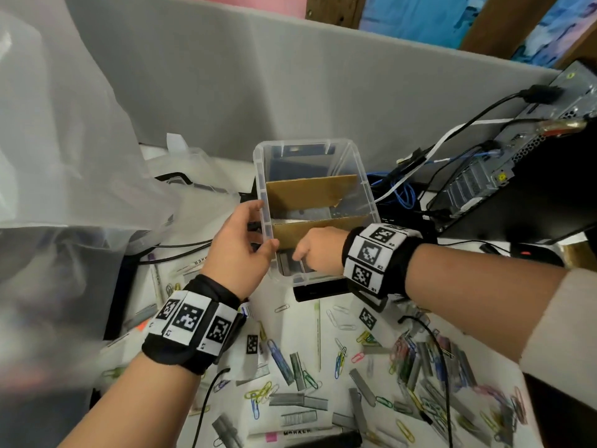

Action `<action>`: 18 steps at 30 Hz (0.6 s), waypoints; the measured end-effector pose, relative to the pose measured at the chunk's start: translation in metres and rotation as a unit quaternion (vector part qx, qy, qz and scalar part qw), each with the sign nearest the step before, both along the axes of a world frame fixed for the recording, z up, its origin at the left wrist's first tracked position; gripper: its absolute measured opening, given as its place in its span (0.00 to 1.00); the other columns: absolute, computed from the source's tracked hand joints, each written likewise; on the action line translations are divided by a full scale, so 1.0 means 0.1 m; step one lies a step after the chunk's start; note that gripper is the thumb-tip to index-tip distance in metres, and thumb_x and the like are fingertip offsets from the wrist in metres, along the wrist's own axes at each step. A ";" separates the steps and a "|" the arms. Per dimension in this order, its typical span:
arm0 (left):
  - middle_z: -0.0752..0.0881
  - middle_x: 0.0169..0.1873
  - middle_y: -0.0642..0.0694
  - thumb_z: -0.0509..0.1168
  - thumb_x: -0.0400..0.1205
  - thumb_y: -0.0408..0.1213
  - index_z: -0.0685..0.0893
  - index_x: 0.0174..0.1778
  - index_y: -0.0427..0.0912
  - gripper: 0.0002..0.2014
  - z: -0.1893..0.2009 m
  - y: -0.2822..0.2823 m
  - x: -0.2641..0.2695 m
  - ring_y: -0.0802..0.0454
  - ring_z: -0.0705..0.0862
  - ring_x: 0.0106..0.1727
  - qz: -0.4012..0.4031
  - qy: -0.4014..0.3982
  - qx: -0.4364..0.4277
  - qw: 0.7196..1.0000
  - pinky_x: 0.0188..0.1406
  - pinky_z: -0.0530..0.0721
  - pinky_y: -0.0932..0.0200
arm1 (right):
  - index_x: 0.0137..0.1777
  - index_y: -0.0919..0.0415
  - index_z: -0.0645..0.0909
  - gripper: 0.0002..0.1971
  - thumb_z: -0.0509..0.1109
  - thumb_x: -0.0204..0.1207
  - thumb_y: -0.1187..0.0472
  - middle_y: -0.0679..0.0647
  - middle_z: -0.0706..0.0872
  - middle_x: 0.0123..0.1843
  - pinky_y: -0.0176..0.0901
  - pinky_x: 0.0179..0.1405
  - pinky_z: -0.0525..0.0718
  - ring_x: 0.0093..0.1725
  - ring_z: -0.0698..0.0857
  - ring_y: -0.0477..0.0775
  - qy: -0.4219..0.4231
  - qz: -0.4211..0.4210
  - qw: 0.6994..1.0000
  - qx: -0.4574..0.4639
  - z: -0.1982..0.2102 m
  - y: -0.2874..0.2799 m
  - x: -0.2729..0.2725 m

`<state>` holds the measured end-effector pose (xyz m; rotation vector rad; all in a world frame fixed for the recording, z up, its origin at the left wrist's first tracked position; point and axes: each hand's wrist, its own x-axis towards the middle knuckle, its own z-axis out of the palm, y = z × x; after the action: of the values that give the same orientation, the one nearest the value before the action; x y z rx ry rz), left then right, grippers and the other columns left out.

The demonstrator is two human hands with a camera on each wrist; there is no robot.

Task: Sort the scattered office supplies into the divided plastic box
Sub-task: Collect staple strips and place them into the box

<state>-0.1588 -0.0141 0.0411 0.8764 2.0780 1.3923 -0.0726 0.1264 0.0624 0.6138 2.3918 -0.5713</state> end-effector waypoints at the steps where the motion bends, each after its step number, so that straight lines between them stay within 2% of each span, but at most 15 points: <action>1: 0.81 0.55 0.59 0.69 0.77 0.28 0.72 0.69 0.52 0.26 0.00 0.00 0.00 0.53 0.86 0.48 0.001 -0.006 0.004 1.000 0.48 0.88 0.41 | 0.66 0.60 0.81 0.17 0.60 0.79 0.64 0.60 0.83 0.64 0.51 0.62 0.81 0.63 0.82 0.62 -0.010 0.000 1.000 0.001 -0.04 0.01 -0.03; 4: 0.78 0.52 0.64 0.70 0.77 0.28 0.73 0.70 0.52 0.27 -0.01 0.00 0.00 0.54 0.84 0.42 0.006 -0.011 0.007 1.000 0.46 0.88 0.41 | 0.66 0.61 0.81 0.17 0.61 0.79 0.63 0.61 0.84 0.63 0.54 0.62 0.82 0.63 0.82 0.64 -0.049 0.011 0.999 0.009 -0.12 0.04 -0.09; 9: 0.79 0.52 0.63 0.71 0.76 0.27 0.73 0.70 0.52 0.28 -0.04 -0.01 -0.01 0.53 0.84 0.41 0.007 -0.026 0.014 1.000 0.45 0.89 0.42 | 0.68 0.60 0.80 0.18 0.62 0.79 0.62 0.61 0.83 0.64 0.53 0.61 0.82 0.64 0.82 0.63 -0.078 0.035 0.996 0.010 -0.22 0.04 -0.15; 14: 0.80 0.54 0.59 0.71 0.76 0.28 0.74 0.69 0.53 0.27 -0.08 -0.01 -0.02 0.50 0.85 0.42 0.010 -0.028 0.018 0.999 0.45 0.88 0.41 | 0.67 0.63 0.80 0.17 0.61 0.80 0.63 0.63 0.83 0.63 0.54 0.62 0.81 0.63 0.82 0.64 -0.068 0.064 0.995 0.019 -0.20 0.02 -0.18; 18: 0.81 0.54 0.58 0.71 0.76 0.27 0.74 0.68 0.53 0.27 -0.10 0.00 -0.02 0.48 0.86 0.42 0.017 -0.030 0.021 0.999 0.45 0.88 0.39 | 0.64 0.65 0.80 0.15 0.63 0.80 0.63 0.63 0.84 0.62 0.50 0.57 0.81 0.62 0.83 0.64 -0.054 0.054 0.997 0.010 -0.20 0.03 -0.16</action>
<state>-0.1611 -0.0142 0.0312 0.8092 2.0334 1.4667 -0.0887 0.1293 0.0427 0.5075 2.3155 -0.4569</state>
